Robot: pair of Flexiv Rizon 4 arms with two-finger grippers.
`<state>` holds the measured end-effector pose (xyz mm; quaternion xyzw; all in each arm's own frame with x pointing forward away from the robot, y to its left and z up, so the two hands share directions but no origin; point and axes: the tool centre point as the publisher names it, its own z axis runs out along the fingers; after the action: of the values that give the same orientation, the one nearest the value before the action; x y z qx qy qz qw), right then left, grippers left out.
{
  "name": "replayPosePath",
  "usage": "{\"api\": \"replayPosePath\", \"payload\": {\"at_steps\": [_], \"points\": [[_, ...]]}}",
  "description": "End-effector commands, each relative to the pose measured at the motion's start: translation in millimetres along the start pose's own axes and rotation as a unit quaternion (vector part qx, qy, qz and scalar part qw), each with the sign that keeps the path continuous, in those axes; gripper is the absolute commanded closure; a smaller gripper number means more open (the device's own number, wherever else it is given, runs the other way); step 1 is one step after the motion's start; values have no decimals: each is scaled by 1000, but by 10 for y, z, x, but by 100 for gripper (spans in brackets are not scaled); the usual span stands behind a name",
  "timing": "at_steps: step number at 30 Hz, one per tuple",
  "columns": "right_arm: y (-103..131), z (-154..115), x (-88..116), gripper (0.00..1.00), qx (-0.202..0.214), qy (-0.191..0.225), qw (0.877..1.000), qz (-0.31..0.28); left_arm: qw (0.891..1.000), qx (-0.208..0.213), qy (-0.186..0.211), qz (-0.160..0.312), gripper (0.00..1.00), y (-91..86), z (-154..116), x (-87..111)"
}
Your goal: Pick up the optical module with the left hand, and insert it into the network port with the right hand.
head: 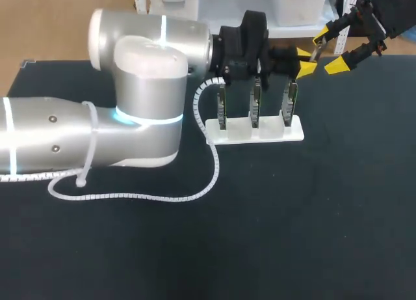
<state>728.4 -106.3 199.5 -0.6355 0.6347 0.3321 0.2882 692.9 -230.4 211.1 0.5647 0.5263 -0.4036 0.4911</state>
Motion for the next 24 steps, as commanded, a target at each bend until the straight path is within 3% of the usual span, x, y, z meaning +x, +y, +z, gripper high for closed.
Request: {"api": "replayPosePath", "payload": {"at_steps": [1, 11, 24], "points": [[16, 1, -2, 0, 2, 0, 1000, 0, 999, -49, -7, 2, 100, -75, -68, 19], [16, 1, -2, 0, 2, 0, 1000, 0, 997, -51, -46, 26, 100, 103, -158, 32], [16, 1, -2, 0, 2, 0, 1000, 0, 998, -22, -51, 24, 100, 255, -96, 34]]}}
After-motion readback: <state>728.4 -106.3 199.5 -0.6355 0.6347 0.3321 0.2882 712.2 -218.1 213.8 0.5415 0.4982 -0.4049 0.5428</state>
